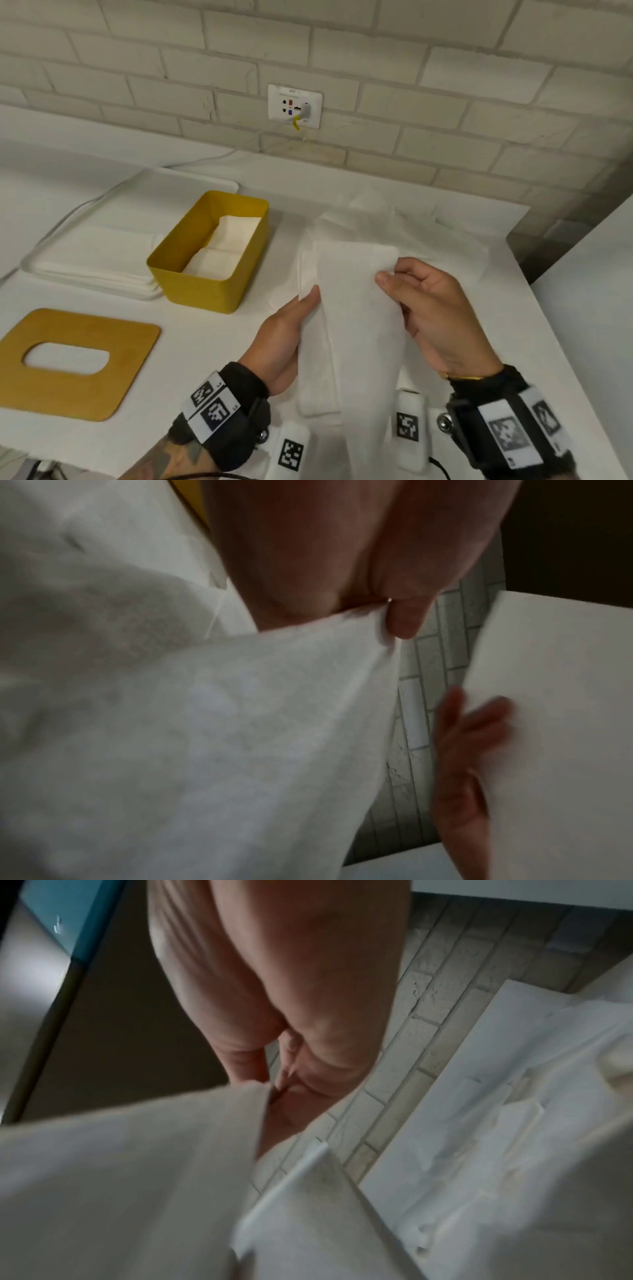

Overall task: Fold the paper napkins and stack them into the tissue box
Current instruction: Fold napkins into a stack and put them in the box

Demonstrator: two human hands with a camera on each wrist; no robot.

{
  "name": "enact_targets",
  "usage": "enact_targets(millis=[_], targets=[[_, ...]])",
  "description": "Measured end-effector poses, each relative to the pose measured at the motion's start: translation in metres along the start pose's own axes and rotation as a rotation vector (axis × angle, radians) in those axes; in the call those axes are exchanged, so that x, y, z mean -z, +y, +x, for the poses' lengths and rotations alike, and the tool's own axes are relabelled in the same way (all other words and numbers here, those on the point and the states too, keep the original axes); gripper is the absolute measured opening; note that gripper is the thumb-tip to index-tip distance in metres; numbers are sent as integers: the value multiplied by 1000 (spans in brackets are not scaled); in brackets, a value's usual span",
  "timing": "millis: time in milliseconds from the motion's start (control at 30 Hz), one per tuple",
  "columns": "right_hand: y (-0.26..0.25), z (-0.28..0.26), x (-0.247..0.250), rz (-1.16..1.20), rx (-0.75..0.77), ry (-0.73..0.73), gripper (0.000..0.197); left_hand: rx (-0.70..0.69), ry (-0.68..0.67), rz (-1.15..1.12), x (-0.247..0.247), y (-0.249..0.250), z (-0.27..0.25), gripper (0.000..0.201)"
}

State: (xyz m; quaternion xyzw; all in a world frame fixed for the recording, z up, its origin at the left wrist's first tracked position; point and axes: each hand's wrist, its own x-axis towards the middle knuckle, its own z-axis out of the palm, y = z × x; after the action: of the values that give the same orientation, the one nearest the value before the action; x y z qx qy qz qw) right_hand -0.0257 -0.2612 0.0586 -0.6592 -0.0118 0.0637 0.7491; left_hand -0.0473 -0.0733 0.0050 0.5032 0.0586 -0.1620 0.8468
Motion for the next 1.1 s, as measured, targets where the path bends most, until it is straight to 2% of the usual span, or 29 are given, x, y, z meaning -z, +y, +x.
enact_targets(millis=[100, 233, 467, 733, 900, 1100], targets=[[18, 8, -5, -80, -37, 42, 8, -32, -62, 20, -3, -4, -2, 53], [33, 10, -6, -128, -46, 79, 9, 23, -19, -10, 2, -8, -1, 48], [39, 10, -7, -136, -59, 102, 9, 67, 0, -42, 7, -16, 2, 69], [45, 10, -12, -157, -66, 115, 10, 67, 13, -1, 3, -12, -1, 44], [59, -7, -21, -150, -175, 9, 43, 67, 81, -95, 10, -11, 3, 44], [75, -38, 1, -344, -329, -148, 28, -50, 222, -106, 27, 0, 6, 35]])
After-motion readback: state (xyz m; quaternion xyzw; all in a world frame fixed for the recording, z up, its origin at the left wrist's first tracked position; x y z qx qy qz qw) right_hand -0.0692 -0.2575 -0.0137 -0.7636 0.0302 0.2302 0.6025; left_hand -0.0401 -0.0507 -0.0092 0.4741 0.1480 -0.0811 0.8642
